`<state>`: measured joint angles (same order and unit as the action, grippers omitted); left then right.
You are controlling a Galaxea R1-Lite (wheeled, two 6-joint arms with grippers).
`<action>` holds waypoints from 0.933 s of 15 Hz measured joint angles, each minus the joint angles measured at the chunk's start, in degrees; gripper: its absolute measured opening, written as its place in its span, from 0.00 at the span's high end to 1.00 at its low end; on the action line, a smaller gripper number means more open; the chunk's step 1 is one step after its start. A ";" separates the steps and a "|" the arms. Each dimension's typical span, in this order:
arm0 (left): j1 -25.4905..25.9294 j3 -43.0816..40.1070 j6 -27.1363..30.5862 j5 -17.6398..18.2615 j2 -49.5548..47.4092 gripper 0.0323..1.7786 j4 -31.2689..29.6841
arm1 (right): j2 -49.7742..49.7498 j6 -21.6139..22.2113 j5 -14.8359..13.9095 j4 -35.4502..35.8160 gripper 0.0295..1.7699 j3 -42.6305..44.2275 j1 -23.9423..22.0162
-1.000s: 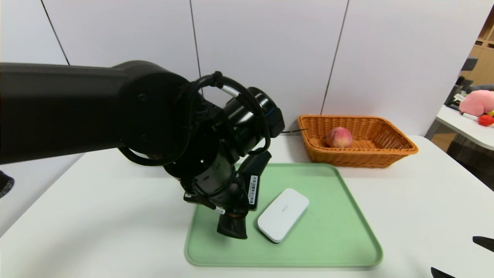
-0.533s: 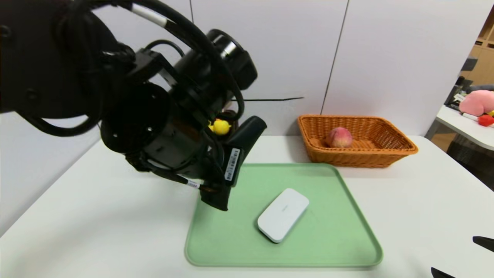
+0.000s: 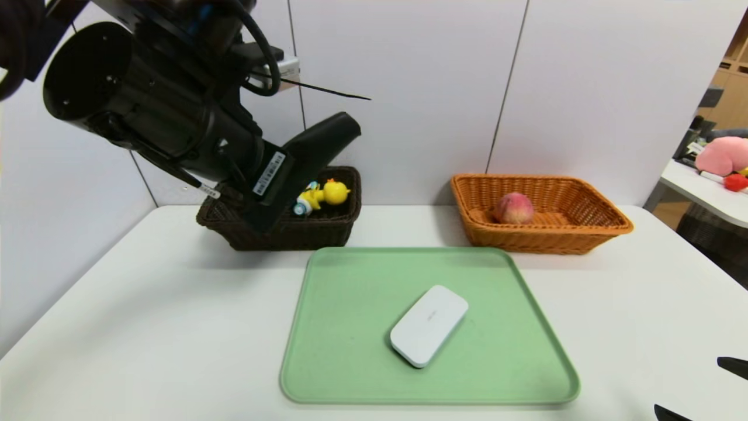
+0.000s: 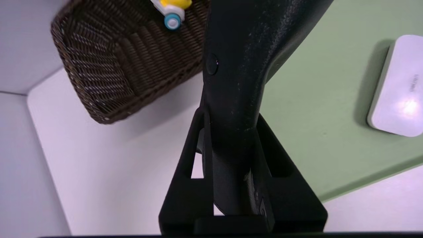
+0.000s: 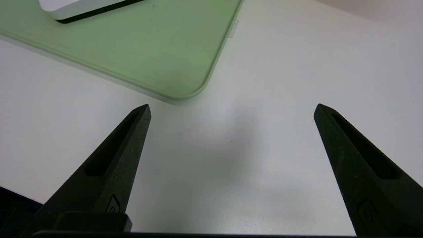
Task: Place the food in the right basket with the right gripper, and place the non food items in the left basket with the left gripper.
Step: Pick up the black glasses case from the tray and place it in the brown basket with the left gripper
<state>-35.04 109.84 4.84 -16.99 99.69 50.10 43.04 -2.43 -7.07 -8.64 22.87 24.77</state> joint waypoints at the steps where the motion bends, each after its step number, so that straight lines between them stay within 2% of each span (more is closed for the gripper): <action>1: 1.58 0.74 3.32 1.67 0.09 0.81 -0.49 | 0.00 0.00 -0.01 0.05 0.04 -0.02 0.00; 7: 11.91 2.12 24.21 10.19 1.71 0.82 -4.05 | 0.06 0.09 0.74 0.07 0.04 -0.09 0.00; 11: 15.42 2.56 32.09 15.29 4.08 0.82 -6.10 | 0.12 0.09 0.73 0.27 0.04 -0.07 0.00; 14: 16.04 2.57 36.64 16.75 5.81 0.82 -9.20 | 0.01 0.12 0.68 0.18 0.04 -0.07 0.00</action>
<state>-18.99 112.41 41.48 -0.24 105.51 40.90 43.06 -2.30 -6.39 -8.46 22.80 24.77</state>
